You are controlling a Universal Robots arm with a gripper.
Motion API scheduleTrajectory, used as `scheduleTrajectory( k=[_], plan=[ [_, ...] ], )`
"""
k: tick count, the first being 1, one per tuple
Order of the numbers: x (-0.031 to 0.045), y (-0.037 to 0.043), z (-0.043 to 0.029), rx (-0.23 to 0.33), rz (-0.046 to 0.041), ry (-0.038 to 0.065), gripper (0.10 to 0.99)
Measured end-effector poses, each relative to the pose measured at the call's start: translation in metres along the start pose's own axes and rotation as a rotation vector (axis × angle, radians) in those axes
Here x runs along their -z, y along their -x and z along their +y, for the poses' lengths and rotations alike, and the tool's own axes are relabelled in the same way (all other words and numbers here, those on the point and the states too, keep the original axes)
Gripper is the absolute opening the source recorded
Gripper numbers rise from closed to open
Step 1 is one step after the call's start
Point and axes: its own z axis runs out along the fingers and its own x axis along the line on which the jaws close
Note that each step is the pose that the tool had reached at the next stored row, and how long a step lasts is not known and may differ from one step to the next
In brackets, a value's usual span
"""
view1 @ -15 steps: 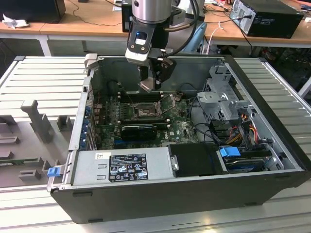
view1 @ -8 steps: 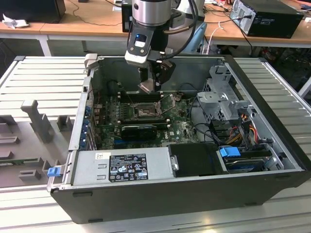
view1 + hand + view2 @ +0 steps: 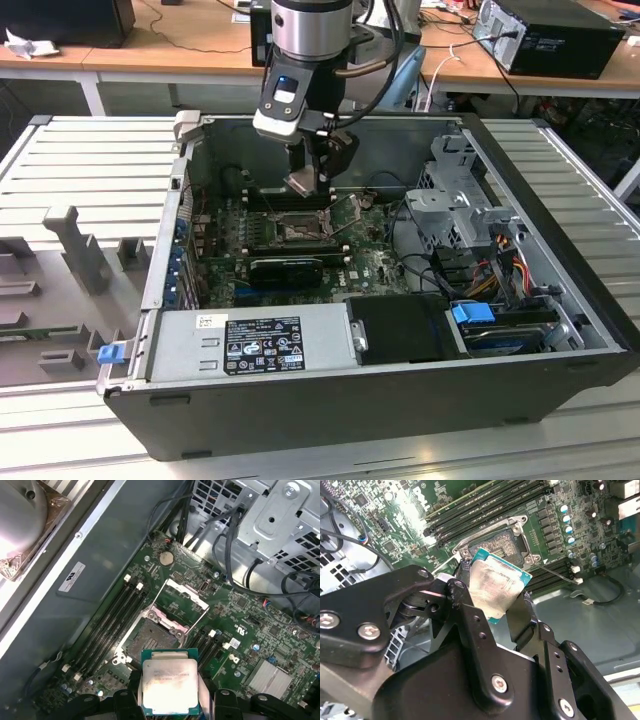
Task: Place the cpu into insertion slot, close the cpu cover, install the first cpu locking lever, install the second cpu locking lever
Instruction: 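Place the cpu into insertion slot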
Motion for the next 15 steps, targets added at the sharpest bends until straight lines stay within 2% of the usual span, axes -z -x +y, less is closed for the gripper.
scheduleTrajectory(
  k=[6,15],
  plan=[
    [-0.0021,0.0001,-0.0002,-0.057,-0.0041,0.001,0.533],
    [-0.0048,0.0002,-0.0004,-0.108,-0.0074,0.001,0.533]
  ],
)
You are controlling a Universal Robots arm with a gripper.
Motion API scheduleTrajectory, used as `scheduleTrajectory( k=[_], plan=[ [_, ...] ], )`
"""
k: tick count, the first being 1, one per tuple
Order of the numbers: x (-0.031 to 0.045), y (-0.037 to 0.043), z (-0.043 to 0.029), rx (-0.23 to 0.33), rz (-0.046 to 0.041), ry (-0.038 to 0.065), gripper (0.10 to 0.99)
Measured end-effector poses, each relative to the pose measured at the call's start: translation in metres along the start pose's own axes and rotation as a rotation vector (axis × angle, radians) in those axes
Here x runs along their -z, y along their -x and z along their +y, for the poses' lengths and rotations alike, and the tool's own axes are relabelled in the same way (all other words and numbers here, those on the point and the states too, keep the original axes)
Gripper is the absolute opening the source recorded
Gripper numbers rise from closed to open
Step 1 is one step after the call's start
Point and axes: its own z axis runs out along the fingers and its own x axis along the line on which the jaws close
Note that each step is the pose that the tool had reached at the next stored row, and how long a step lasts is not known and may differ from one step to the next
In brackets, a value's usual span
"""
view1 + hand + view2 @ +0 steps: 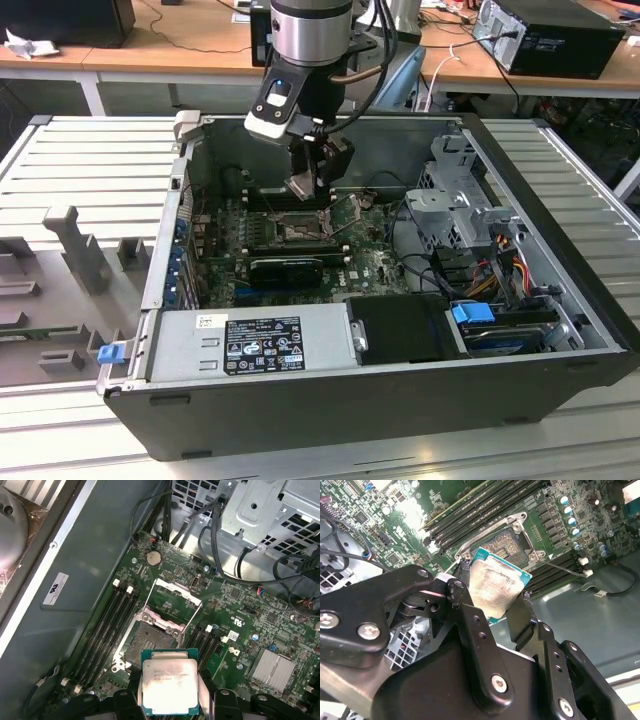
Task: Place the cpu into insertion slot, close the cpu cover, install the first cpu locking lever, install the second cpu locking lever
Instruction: 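Place the cpu into insertion slot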
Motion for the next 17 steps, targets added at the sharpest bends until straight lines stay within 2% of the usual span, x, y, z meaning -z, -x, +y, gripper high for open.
scheduleTrajectory(
  k=[15,16,17],
  plan=[
    [-0.0044,0.0001,-0.0003,-0.06,-0.0027,-0.002,0.533],
    [-0.0047,0.0001,-0.0004,-0.069,-0.0026,-0.004,0.533],
    [-0.0057,0.0001,-0.0005,-0.089,-0.0016,-0.012,0.533]
  ],
)
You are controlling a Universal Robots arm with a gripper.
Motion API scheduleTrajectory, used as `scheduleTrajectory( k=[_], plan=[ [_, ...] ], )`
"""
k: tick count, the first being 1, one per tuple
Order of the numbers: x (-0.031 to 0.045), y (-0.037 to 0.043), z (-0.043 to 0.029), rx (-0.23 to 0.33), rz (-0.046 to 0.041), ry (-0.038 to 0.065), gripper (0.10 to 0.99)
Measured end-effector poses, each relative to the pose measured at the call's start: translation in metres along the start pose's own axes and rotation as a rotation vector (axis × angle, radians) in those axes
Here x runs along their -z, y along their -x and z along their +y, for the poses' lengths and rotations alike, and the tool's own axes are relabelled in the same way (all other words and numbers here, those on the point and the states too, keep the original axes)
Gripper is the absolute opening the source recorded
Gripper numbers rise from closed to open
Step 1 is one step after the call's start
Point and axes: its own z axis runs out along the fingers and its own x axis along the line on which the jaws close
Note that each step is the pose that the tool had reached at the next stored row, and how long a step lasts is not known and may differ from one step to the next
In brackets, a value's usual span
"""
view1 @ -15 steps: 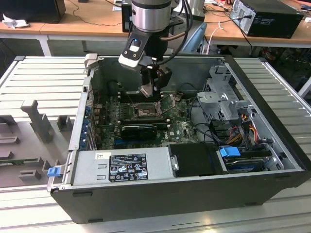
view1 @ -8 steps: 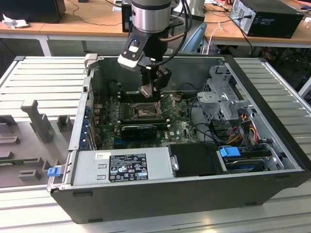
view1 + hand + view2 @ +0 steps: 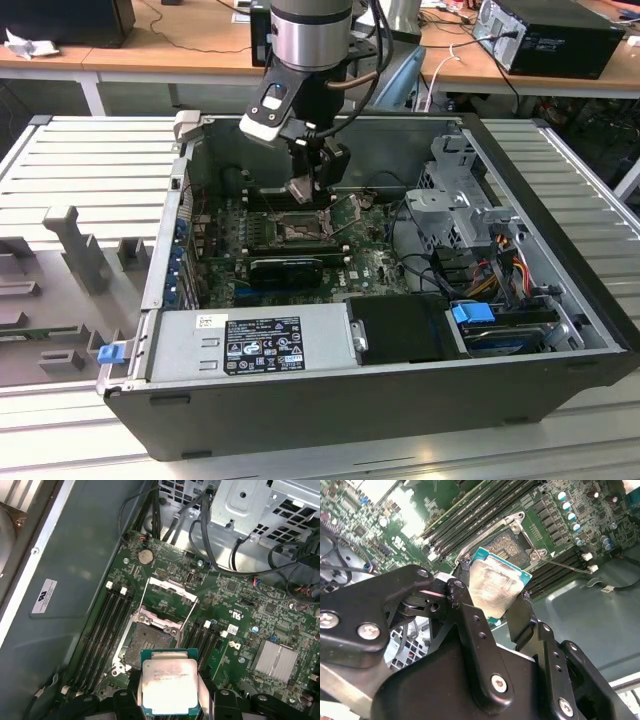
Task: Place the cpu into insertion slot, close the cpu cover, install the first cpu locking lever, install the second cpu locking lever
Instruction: 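Place the cpu into insertion slot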
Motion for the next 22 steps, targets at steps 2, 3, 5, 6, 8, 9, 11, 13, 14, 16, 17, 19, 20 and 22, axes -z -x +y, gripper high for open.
scheduleTrajectory(
  k=[2,3,5,6,8,9,11,13,14,16,17,19,20,22],
  plan=[
    [-0.0026,0.0001,0.0,-0.057,-0.0058,-0.001,0.533],
    [-0.0033,0.0001,-0.0001,-0.085,-0.0076,0.0,0.533],
    [-0.0042,0.0002,-0.0002,-0.137,-0.0106,0.002,0.533],
    [-0.0045,0.0002,-0.0002,-0.154,-0.0117,0.002,0.533],
    [-0.0057,0.0002,-0.0003,-0.191,-0.0138,0.004,0.533],
    [-0.0062,0.0002,-0.0003,-0.205,-0.0146,0.004,0.533],
    [-0.0075,0.0003,-0.0004,-0.237,-0.0165,0.005,0.533],
    [-0.0092,0.0004,-0.0005,-0.274,-0.0188,0.006,0.533],
    [-0.0098,0.0004,-0.0005,-0.284,-0.0194,0.007,0.533],
    [-0.0112,0.0004,-0.0006,-0.313,-0.0213,0.008,0.533],
    [-0.0116,0.0004,-0.0006,-0.326,-0.022,0.008,0.533],
    [-0.0126,0.0005,-0.0007,-0.36,-0.0249,0.009,0.533],
    [-0.0134,0.0005,-0.0008,-0.374,-0.0288,0.009,0.533],
    [-0.0169,0.0007,-0.0009,-0.413,-0.0388,0.009,0.533]
  ],
)
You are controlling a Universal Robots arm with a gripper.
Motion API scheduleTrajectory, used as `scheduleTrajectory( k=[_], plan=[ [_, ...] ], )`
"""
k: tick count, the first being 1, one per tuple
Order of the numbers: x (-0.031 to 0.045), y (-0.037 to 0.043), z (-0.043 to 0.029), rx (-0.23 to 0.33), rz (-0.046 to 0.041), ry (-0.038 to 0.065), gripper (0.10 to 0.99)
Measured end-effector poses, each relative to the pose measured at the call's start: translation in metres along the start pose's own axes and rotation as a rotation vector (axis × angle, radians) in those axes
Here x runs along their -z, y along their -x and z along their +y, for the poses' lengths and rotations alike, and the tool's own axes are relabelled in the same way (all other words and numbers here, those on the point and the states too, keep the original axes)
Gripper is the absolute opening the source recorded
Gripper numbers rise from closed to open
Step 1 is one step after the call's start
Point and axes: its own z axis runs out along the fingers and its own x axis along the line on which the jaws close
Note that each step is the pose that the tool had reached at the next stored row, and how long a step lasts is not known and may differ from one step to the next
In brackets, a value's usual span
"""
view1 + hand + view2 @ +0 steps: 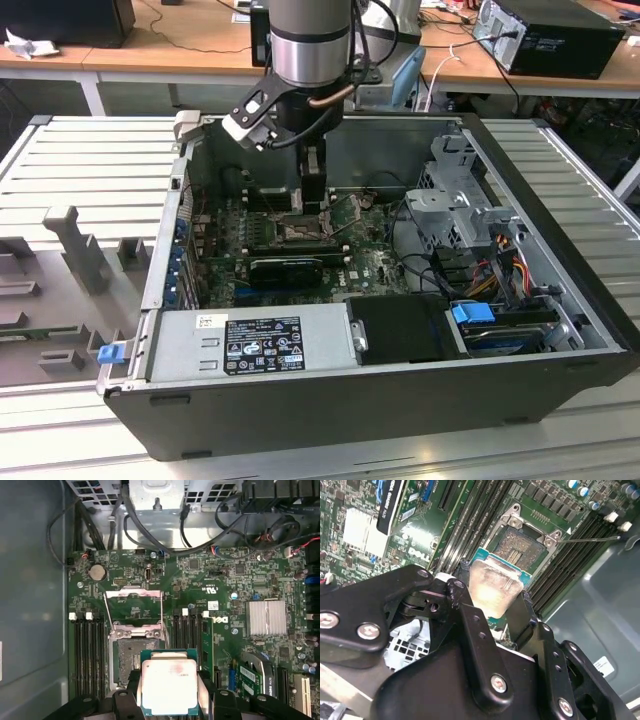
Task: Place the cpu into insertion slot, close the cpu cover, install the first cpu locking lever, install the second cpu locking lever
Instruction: 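Place the cpu into insertion slot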
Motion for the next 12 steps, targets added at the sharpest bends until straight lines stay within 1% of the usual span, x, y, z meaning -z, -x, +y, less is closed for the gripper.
scheduleTrajectory(
  k=[6,7,8,10,11,12],
  plan=[
    [-0.0102,-0.0003,0.0008,-0.007,-0.0012,0.0,0.533],
    [-0.0129,-0.0004,0.0006,-0.007,-0.0013,0.0,0.533],
    [-0.0173,-0.0004,0.0004,-0.008,-0.0016,0.0,0.533],
    [-0.0211,-0.0005,0.0001,-0.008,-0.0014,0.0,0.533],
    [-0.0248,-0.0011,-0.0002,-0.008,-0.0015,0.0,0.533],
    [-0.0279,-0.0034,-0.0008,-0.007,-0.0015,0.0,0.533]
  ],
)
